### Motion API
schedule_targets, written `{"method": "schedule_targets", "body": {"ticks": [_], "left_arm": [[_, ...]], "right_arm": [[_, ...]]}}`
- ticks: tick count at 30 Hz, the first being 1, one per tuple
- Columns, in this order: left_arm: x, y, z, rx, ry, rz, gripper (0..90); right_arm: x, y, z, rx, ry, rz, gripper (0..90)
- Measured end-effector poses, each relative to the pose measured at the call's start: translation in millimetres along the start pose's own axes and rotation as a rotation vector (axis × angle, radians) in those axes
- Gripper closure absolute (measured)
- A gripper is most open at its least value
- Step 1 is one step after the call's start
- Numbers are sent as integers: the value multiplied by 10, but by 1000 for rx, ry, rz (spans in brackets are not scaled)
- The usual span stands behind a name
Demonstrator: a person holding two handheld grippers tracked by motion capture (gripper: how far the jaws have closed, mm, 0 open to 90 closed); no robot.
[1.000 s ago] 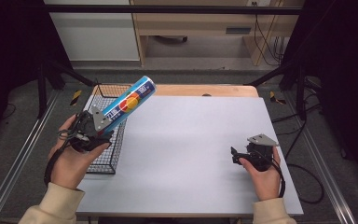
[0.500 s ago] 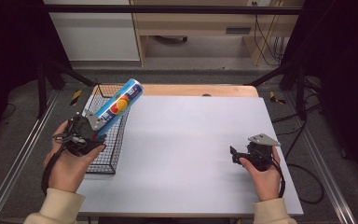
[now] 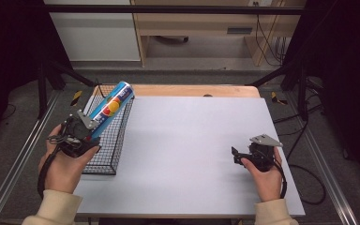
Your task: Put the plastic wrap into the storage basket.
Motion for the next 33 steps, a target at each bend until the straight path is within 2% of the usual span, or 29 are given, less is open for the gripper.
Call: {"method": "schedule_targets", "body": {"ticks": [5, 8, 9, 10, 19, 25, 33], "left_arm": [[49, -24, -1, -5, 1, -39, 312], [104, -43, -15, -16, 17, -78, 312], [104, -43, -15, -16, 17, -78, 312], [132, -52, -20, -18, 25, -101, 313], [240, -69, 7, -19, 51, -168, 314], [312, -92, 20, -17, 63, -198, 314], [410, -143, 17, -38, 52, -235, 315]], "right_arm": [[-2, -5, 0, 3, 1, -2, 70], [-1, -4, -2, 2, 4, -1, 70], [-1, -4, -2, 2, 4, -1, 70], [-3, -3, -6, 2, 6, 0, 70], [5, 5, -32, -2, 25, 2, 70], [4, 12, -39, -3, 32, 6, 70], [6, 11, -44, 1, 36, 0, 70]]}}
Point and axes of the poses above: each handheld gripper's, and its own axes: x roughly forward along the jaws, y roughly out of its top, z roughly to its right, the point moved 3 cm from there along x, roughly forward along the jaws, and after that the axes turned 6 degrees about z, right-handed, at the moved point
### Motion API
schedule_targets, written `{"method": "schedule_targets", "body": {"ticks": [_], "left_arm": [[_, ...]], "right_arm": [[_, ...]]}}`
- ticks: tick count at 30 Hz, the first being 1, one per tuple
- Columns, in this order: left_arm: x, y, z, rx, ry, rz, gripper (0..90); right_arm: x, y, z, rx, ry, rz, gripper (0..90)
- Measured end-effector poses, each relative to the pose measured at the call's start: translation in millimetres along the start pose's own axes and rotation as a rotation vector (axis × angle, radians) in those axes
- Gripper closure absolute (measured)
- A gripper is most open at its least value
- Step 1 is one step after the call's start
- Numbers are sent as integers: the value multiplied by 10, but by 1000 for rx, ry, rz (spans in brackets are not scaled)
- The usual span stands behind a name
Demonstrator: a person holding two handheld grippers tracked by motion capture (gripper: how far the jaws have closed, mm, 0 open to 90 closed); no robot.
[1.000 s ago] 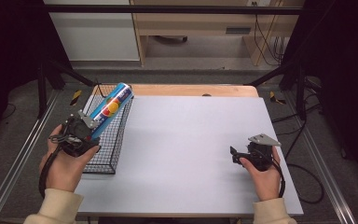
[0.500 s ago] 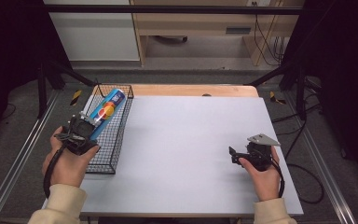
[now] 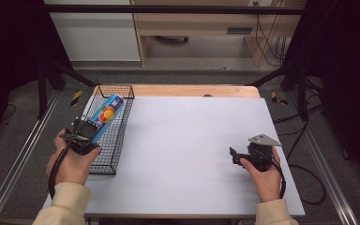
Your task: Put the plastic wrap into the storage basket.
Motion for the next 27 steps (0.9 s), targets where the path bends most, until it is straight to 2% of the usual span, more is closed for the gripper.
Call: {"method": "schedule_targets", "body": {"ticks": [11, 14, 20, 23, 27], "left_arm": [[81, -18, -8, 2, -2, -34, 316], [122, -22, -12, -8, -4, -47, 316], [182, -29, -24, -11, -8, -81, 316], [230, -36, -18, 1, -3, -112, 317], [291, -44, 3, 13, -16, -141, 317]], "right_arm": [[3, -5, 17, 2, 1, 0, 70], [2, -4, 14, 1, 1, -1, 70], [8, -6, 11, -2, 3, -2, 70], [11, -10, 11, -3, 5, -4, 70], [12, -12, 7, 0, 4, -8, 70]]}}
Point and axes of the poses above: each handheld gripper's, and its own axes: x roughly forward along the jaws, y roughly out of its top, z roughly to its right, the point moved 3 cm from there along x, roughly forward along the jaws, and after that the axes turned 6 degrees about z, right-handed, at the moved point
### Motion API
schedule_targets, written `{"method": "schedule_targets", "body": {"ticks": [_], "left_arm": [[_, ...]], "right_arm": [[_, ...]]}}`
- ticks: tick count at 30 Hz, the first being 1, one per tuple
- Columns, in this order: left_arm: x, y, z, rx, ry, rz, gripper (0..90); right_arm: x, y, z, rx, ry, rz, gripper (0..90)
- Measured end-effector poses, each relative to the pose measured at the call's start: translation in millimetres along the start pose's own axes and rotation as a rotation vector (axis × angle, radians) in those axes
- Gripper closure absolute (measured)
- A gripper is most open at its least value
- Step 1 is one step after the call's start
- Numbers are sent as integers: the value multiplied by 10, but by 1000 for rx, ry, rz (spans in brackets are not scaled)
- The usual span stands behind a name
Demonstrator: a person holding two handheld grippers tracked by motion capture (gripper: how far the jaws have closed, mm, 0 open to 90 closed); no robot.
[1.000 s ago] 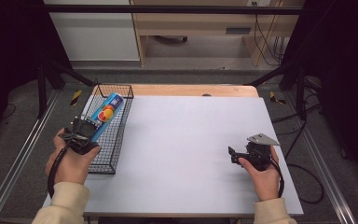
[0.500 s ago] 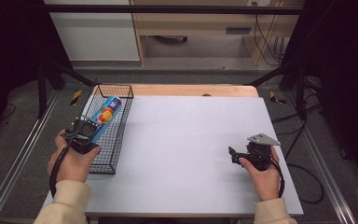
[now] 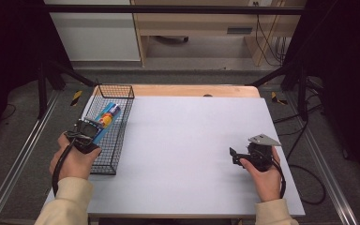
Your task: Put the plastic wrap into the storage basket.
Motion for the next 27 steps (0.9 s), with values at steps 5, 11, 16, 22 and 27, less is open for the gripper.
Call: {"method": "schedule_targets", "body": {"ticks": [5, 11, 16, 22, 27], "left_arm": [[46, 4, 5, 7, -9, -22, 316], [115, 15, 36, 15, -19, -39, 317], [126, 50, 43, 28, -22, -52, 317], [158, 83, 43, 44, -27, -89, 317], [190, 92, 40, 58, -13, -112, 317]], "right_arm": [[0, 1, 0, -4, 1, 2, 70], [7, -1, -5, -7, 7, -2, 70], [7, 0, -11, -8, 6, -4, 70], [14, -2, -18, -10, 9, -5, 70], [16, -3, -20, -11, 9, -7, 70]]}}
Point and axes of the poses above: each handheld gripper's, and its own axes: x roughly forward along the jaws, y roughly out of its top, z roughly to its right, the point moved 3 cm from there along x, roughly forward along the jaws, and after that the axes turned 6 degrees about z, right-handed, at the moved point
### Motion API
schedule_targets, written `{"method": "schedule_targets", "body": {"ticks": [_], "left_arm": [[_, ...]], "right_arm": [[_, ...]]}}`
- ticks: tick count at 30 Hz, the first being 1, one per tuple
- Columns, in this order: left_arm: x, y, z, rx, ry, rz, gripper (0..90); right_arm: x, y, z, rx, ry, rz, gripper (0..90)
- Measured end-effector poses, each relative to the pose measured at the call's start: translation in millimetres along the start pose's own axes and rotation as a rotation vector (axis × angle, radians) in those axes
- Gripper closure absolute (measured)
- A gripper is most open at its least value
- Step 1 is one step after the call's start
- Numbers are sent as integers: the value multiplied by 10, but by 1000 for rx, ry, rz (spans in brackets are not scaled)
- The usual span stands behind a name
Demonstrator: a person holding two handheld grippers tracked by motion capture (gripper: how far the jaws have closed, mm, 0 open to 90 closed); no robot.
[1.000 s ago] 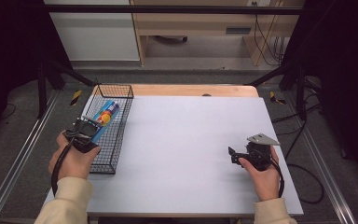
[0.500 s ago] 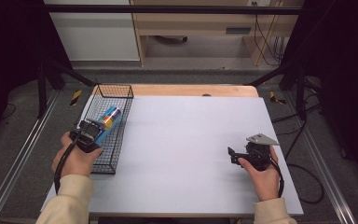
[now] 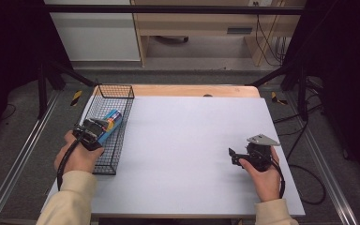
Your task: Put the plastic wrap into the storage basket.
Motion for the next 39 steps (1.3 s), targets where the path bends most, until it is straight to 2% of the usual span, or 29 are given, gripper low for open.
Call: {"method": "schedule_targets", "body": {"ticks": [3, 15, 26, 28, 32, 35, 39], "left_arm": [[21, 15, -10, 3, -5, -19, 317], [23, 23, -2, -6, -7, -27, 315], [20, 27, 40, 11, 26, -23, 302], [8, 30, 41, 5, 34, 13, 294], [-23, 25, 46, 4, 32, 38, 267], [-76, 20, 73, -4, 36, 87, 236], [-134, 17, 98, -4, 47, 122, 194]], "right_arm": [[1, -1, -1, -3, 0, -1, 70], [9, -1, -12, -6, 3, -4, 70], [10, -8, -7, -12, 10, -9, 68], [9, -8, -3, -11, 8, -10, 68], [11, -10, -3, -12, 10, -12, 66], [8, -11, -6, -7, 11, -14, 66], [8, -12, 0, -12, 5, -13, 66]]}}
Point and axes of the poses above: each handheld gripper's, and its own axes: x roughly forward along the jaws, y roughly out of its top, z roughly to its right, the point moved 3 cm from there along x, roughly forward along the jaws, and after that the axes turned 6 degrees about z, right-handed, at the moved point
